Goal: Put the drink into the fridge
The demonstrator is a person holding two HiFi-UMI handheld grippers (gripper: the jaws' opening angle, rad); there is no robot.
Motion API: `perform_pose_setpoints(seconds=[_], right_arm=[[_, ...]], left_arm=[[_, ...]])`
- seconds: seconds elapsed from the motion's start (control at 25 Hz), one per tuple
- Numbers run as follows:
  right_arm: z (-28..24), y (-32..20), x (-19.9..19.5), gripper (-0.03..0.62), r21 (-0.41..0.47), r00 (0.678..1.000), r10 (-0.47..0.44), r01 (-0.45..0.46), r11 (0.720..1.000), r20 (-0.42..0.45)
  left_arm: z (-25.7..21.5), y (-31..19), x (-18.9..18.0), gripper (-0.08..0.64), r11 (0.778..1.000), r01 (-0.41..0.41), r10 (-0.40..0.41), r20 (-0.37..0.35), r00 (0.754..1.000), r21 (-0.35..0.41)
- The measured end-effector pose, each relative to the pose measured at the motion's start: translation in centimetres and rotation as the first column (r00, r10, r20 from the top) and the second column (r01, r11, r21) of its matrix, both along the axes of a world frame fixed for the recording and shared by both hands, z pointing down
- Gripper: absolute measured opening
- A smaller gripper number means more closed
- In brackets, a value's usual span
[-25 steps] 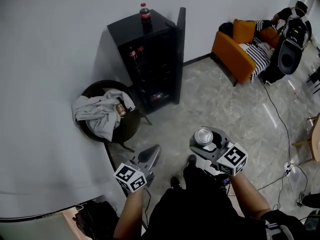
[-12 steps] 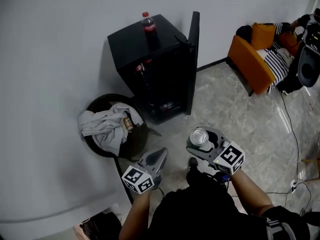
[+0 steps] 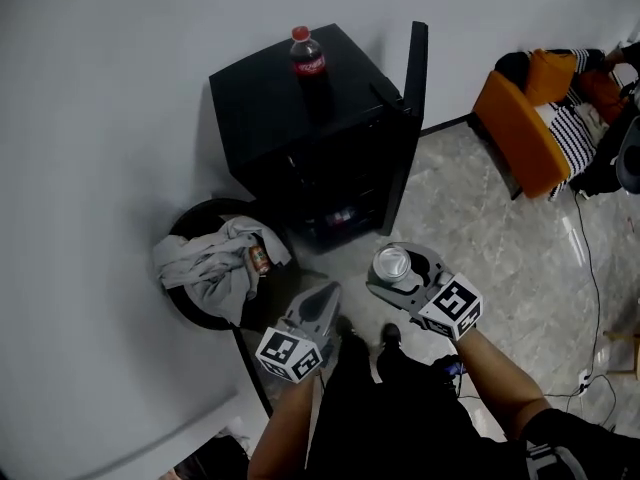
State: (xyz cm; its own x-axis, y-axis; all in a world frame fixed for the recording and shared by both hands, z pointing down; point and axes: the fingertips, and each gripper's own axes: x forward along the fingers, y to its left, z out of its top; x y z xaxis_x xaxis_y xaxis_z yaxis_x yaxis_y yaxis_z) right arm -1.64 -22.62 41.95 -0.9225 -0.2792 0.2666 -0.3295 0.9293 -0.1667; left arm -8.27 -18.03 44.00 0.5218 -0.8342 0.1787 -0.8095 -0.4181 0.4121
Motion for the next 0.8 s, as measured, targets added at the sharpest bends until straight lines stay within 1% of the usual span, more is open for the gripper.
perform_pose_setpoints(seconds=[0.08,0.12,0.2,0.28,0.36,0.48,0.64,0.72,0.8], right_arm=[[1.0,-2.4,-1.7,0.332,0.000,1.000,0.029,-0.029,1.000,-0.005],[1.5,-3.6,-2.6,0.331,0.000,0.999,0.045,-0.045,0.999,-0.008],[2.6,-5.5,-3.8,0.332,0.000,0.997,0.082,-0.082,0.997,-0.013],[3.7,-7.5,-4.6,0.331,0.003,0.993,0.120,-0.120,0.993,-0.010],[5.1,-9.7,-5.4,0.331,0.011,0.989,0.148,-0.148,0.989,-0.002],[7.4,-13.1,-6.5,0.333,0.030,0.985,0.171,-0.172,0.985,0.013],[10.6,-17.1,-7.9,0.332,0.061,0.980,0.196,-0.198,0.978,0.031],[12.6,-18.5,-8.5,0.333,0.068,0.979,0.204,-0.206,0.976,0.030],[14.2,-19.8,-9.1,0.332,0.095,0.977,0.211,-0.213,0.973,0.028]], left_arm=[[1.0,-2.6,-1.1,0.012,1.000,0.022,-0.022,-0.017,1.000,0.009],[1.6,-3.8,-1.6,0.012,1.000,0.028,-0.027,-0.013,1.000,0.014],[2.8,-5.8,-2.2,0.012,1.000,0.022,-0.022,0.025,0.999,0.021],[4.2,-7.9,-2.9,0.012,0.999,0.024,-0.026,0.089,0.996,0.025],[5.6,-10.2,-3.8,0.012,0.997,0.068,-0.071,0.128,0.989,0.030],[7.5,-13.1,-5.0,0.012,0.988,0.150,-0.154,0.139,0.978,0.040],[10.6,-16.3,-5.9,0.012,0.977,0.201,-0.210,0.185,0.960,0.064],[12.7,-17.3,-6.7,0.012,0.970,0.235,-0.242,0.186,0.952,0.055],[14.5,-18.5,-7.2,0.012,0.966,0.254,-0.259,0.183,0.948,0.047]])
